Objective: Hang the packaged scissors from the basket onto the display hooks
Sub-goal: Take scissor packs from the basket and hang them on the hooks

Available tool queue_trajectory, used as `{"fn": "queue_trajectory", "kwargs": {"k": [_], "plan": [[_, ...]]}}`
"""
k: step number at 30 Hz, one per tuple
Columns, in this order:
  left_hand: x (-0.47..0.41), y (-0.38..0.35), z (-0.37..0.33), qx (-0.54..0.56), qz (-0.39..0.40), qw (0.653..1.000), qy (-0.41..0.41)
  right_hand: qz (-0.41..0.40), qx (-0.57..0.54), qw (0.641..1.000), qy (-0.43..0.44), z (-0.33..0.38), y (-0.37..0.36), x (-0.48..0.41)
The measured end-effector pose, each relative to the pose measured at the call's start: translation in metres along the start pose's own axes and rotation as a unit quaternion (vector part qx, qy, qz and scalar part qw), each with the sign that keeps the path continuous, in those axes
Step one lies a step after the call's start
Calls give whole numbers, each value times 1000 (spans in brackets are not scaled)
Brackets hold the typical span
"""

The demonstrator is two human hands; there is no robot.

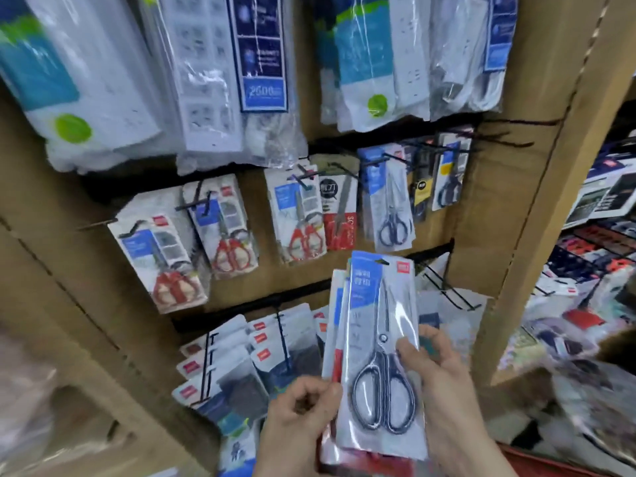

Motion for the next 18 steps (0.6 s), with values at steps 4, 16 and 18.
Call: {"fn": "queue_trajectory", "kwargs": {"k": [4,16,18], "plan": [[4,22,-3,53,-53,997,27,2,-51,998,-37,-12,-22,4],[-14,4,-21,-29,-40,999,-15,51,47,997,43,7,-23,-16],[-20,-4,-23,3,-77,997,-22,54,89,993,58,10,-17,-28]]}}
Point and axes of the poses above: each hand's wrist, its own x-axis away from the middle knuckle, its own y-axis out of the back of the hand, z = x × y, the point moved 4 cm from there along -x, towards the middle knuckle, and after that the axes turned 1 degree about y, right-handed, at the moved point
